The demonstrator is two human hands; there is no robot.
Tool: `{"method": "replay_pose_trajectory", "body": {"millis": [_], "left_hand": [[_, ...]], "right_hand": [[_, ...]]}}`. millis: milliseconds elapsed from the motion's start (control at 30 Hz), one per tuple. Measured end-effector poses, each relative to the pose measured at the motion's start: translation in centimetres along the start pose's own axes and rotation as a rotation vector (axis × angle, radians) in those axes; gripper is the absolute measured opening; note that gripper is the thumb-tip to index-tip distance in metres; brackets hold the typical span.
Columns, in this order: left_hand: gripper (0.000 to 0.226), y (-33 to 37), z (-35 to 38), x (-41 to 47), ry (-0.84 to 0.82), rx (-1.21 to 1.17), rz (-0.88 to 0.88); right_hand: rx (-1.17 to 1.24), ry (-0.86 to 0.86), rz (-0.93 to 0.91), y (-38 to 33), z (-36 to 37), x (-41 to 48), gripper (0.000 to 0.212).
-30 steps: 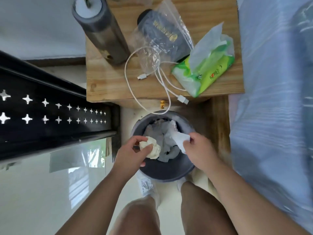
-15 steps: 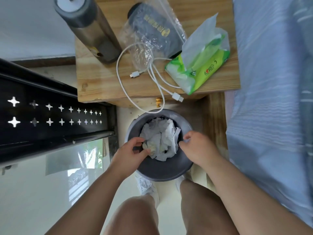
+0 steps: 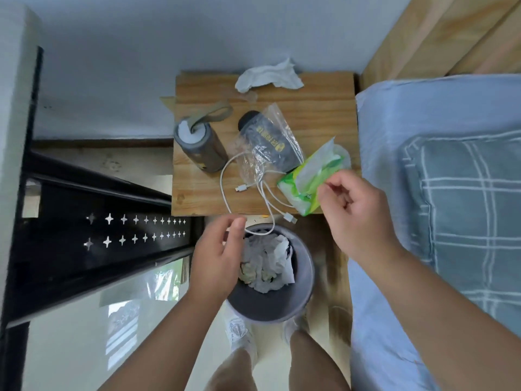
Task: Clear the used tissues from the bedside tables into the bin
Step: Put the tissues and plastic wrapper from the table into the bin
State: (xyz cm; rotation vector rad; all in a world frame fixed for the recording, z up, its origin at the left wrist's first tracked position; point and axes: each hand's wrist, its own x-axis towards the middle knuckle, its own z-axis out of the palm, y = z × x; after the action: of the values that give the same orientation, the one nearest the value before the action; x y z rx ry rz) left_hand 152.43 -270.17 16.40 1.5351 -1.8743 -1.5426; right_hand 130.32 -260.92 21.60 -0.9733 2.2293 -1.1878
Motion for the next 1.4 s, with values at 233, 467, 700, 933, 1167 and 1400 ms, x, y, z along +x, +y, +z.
{"method": "replay_pose_trajectory", "body": {"millis": [233, 467, 700, 933, 1167, 1400], "left_hand": [[0.058, 5.9, 0.8, 6.6, -0.091, 0.283, 0.232], [0.047, 7.2, 2.2, 11.3, -0.073, 0.466, 0.179], [0.062, 5.3, 3.8, 13.6, -0.020, 0.595, 0.187], [0.066, 4.6, 4.9, 14.0, -0.006, 0.593, 0.208], [0.040, 6.3, 4.6, 13.0, 0.088, 0.447, 0.263], [0.030, 9.3, 4.2, 11.1, 0.140, 0.342, 0.282]], "right_hand": [[-0.018, 0.081, -0.022, -1.7, 0.1, 11.7, 0.013], [-0.104, 0.035, 0.039, 1.2, 2.7, 20.2, 0.015], [-0.276, -0.101, 0.012, 5.5, 5.6, 24.8, 0.032], [-0.406, -0.237, -0.153, 6.8, 7.4, 27.1, 0.043], [-0.547, -0.245, -0.095, 6.4, 6.9, 26.1, 0.010], [-0.285, -0.107, -0.072, 2.4, 2.7, 21.3, 0.004]]}}
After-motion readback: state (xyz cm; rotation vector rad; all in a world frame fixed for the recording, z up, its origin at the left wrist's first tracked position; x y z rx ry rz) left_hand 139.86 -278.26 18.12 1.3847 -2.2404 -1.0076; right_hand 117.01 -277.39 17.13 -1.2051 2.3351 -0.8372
